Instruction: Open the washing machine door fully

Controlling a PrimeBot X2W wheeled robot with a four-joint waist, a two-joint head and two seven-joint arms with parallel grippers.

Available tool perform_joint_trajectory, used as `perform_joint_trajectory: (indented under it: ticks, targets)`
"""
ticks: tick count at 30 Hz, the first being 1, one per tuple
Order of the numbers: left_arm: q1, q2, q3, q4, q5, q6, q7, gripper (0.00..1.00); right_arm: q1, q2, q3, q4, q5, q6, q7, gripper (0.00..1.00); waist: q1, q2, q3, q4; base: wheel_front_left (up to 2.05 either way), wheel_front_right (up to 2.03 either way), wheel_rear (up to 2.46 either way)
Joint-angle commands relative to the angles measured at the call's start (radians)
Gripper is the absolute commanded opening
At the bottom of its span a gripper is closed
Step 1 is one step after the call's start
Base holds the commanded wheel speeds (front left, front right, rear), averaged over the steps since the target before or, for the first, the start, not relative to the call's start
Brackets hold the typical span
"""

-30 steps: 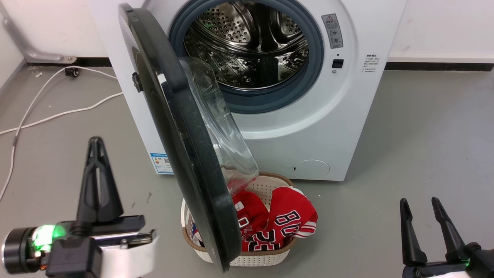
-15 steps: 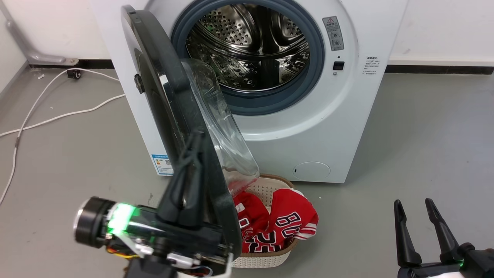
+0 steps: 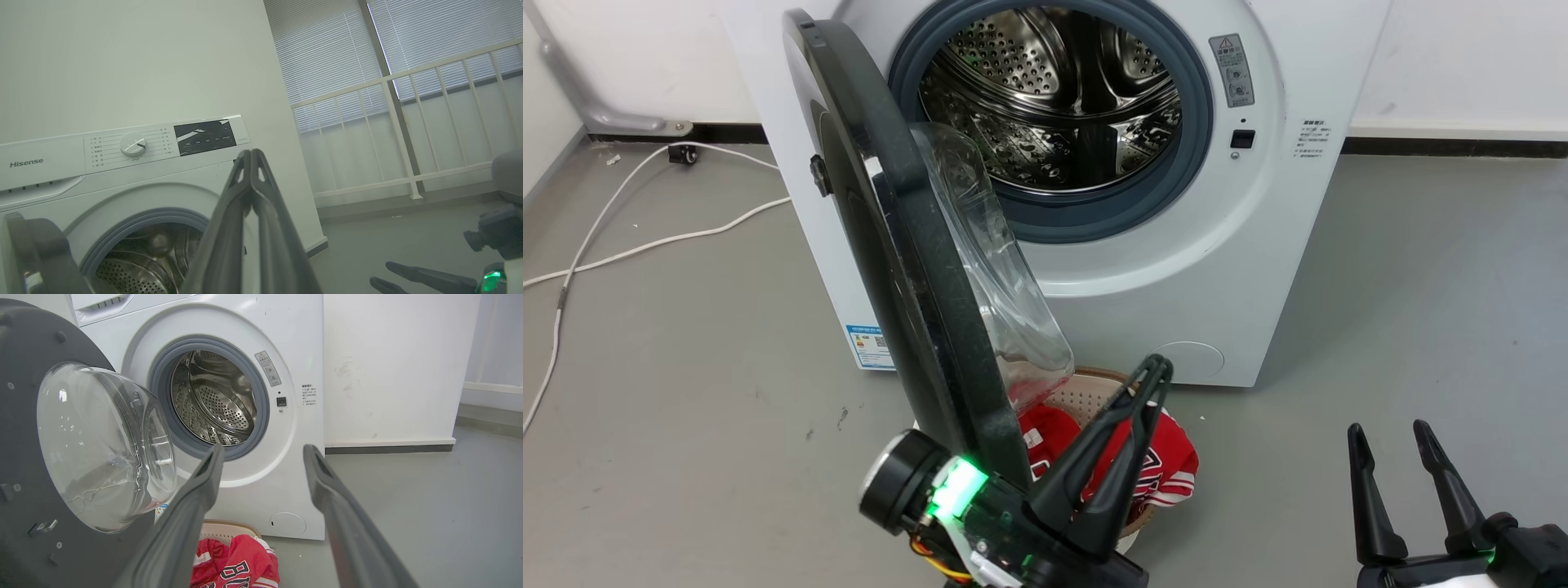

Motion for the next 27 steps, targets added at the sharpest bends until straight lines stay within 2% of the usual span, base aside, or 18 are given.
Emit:
perform_joint_trajectory:
  ticks: [1,13,27]
  targets:
    - [0.0,-0.001,-0.007,0.014,-0.006,0.003,-0.002,0.0,-0.011,0.003,0.002,0.003,0.005,0.0,-0.002,1.0,0.0,0.0,0.001,-0.002,0.0,0.0,0.0]
    - [0.069,0.037,-0.077,0.173,-0.042,0.0,-0.002,0.0,-0.026,0.003,0.003,0.014,0.007,0.0,-0.002,1.0,0.0,0.0,0.017,0.003,0.0,0.0,0.0]
    - [0.054,0.04,-0.004,0.349,-0.113,0.034,-0.002,0.0,-0.048,0.003,0.011,0.041,-0.004,0.0,-0.002,1.0,0.0,0.0,0.033,-0.003,0.0,0.0,0.0]
